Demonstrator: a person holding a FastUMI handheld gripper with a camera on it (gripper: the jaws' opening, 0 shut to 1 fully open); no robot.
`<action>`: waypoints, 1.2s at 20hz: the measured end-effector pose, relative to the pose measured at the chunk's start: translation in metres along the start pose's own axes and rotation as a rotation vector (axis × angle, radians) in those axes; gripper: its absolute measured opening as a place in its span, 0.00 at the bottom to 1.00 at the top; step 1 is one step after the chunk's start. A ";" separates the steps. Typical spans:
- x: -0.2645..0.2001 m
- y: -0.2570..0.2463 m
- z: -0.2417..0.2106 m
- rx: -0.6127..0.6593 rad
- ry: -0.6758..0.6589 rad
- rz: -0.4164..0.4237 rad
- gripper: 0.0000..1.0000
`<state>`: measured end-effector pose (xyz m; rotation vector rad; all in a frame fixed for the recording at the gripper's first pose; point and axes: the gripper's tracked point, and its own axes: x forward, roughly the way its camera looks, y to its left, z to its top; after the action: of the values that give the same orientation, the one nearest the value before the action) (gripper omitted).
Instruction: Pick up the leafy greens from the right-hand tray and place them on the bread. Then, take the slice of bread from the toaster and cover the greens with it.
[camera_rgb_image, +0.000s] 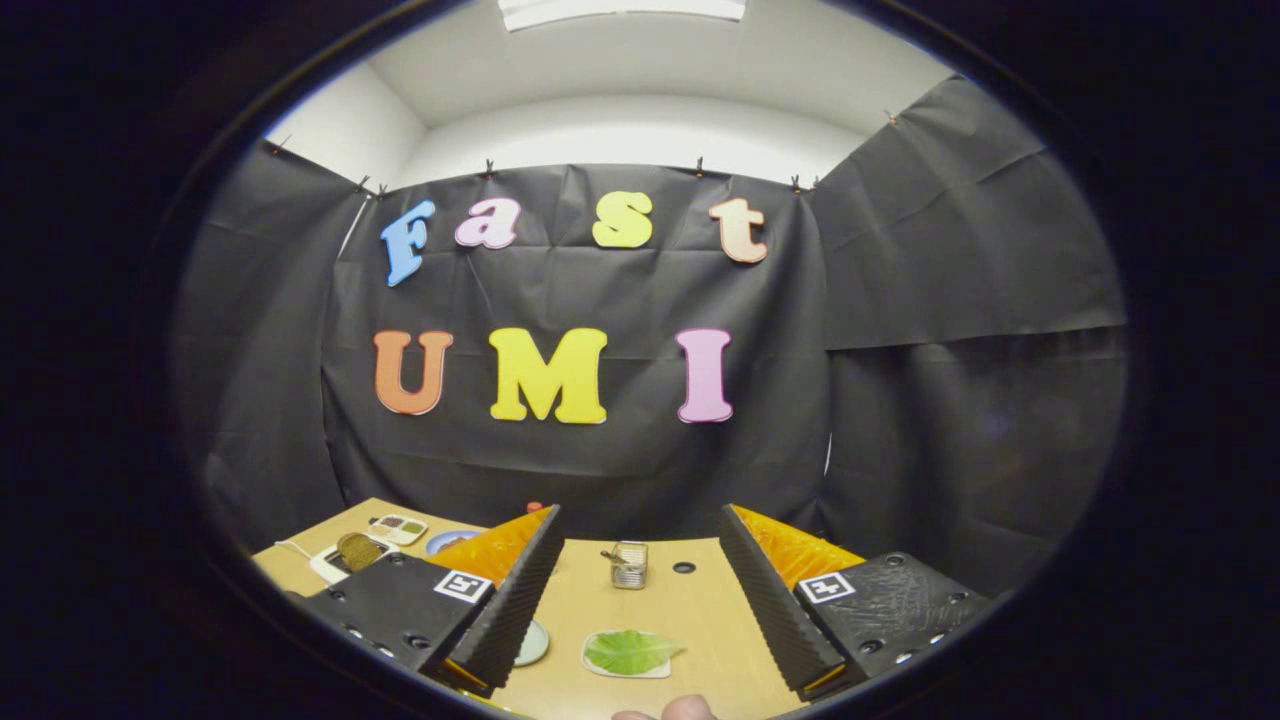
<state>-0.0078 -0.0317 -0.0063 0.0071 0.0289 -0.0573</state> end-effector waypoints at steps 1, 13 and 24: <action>0.002 -0.003 0.000 0.001 0.001 -0.001 0.95; 0.067 -0.046 -0.135 0.047 0.171 0.016 0.95; 0.178 -0.060 -0.357 0.086 0.453 0.087 0.96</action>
<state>0.1558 -0.0990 -0.3685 0.1070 0.4785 0.0312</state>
